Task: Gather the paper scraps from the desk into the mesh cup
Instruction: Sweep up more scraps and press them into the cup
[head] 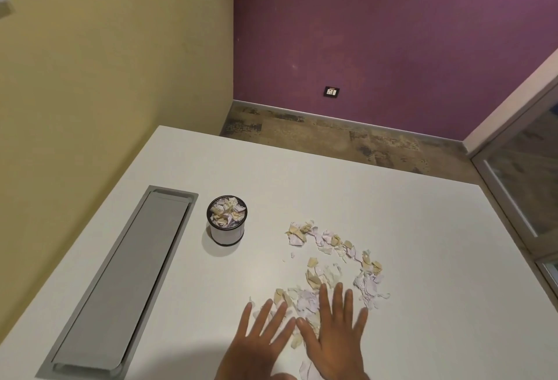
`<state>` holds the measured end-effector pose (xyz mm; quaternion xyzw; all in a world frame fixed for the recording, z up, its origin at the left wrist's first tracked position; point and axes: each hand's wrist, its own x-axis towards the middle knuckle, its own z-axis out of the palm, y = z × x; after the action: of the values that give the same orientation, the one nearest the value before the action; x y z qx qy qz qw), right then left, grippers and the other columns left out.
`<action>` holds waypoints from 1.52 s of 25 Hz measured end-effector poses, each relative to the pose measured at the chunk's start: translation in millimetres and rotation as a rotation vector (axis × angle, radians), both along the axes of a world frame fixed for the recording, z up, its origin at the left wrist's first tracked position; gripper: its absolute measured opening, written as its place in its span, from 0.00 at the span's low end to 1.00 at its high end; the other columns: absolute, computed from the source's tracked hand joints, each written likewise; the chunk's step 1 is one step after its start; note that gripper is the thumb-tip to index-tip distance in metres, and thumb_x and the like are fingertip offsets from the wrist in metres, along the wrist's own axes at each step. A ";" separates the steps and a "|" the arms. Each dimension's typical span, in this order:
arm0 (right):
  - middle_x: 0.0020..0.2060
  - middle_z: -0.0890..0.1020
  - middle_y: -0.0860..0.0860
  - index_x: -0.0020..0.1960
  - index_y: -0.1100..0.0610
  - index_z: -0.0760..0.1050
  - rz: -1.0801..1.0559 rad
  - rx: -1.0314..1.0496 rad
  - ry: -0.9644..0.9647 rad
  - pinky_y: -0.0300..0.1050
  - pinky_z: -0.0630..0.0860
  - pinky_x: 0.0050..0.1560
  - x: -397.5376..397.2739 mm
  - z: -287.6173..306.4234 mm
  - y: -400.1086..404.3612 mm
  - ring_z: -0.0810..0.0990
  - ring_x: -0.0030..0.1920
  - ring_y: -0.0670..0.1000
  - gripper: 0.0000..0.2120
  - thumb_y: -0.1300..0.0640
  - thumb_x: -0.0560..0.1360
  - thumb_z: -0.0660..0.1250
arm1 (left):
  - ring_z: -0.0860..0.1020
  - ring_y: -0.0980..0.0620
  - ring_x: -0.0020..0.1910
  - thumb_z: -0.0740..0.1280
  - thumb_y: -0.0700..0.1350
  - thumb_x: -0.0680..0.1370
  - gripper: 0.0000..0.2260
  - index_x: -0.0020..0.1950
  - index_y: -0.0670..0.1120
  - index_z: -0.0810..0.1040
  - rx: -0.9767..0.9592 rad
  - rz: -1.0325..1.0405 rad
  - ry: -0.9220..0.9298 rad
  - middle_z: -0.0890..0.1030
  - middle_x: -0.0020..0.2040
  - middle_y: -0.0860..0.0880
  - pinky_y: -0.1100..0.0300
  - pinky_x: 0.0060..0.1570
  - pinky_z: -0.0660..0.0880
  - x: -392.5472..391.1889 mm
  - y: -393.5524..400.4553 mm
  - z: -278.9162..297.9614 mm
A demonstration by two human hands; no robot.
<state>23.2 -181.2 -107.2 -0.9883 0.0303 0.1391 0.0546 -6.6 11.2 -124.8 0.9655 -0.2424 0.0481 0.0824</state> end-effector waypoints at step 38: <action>0.39 0.87 0.57 0.40 0.59 0.86 -0.353 1.311 0.078 0.42 0.82 0.41 145.3 121.8 82.7 0.85 0.39 0.53 0.07 0.69 0.67 0.76 | 0.85 0.56 0.39 0.77 0.45 0.68 0.11 0.45 0.61 0.86 -1.308 0.843 0.492 0.86 0.39 0.58 0.53 0.45 0.83 88.6 54.7 87.7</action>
<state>168.5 -98.5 14.5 -0.7255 0.1025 0.1534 0.6631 82.0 65.8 -37.1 0.7150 0.2436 -0.0065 0.6553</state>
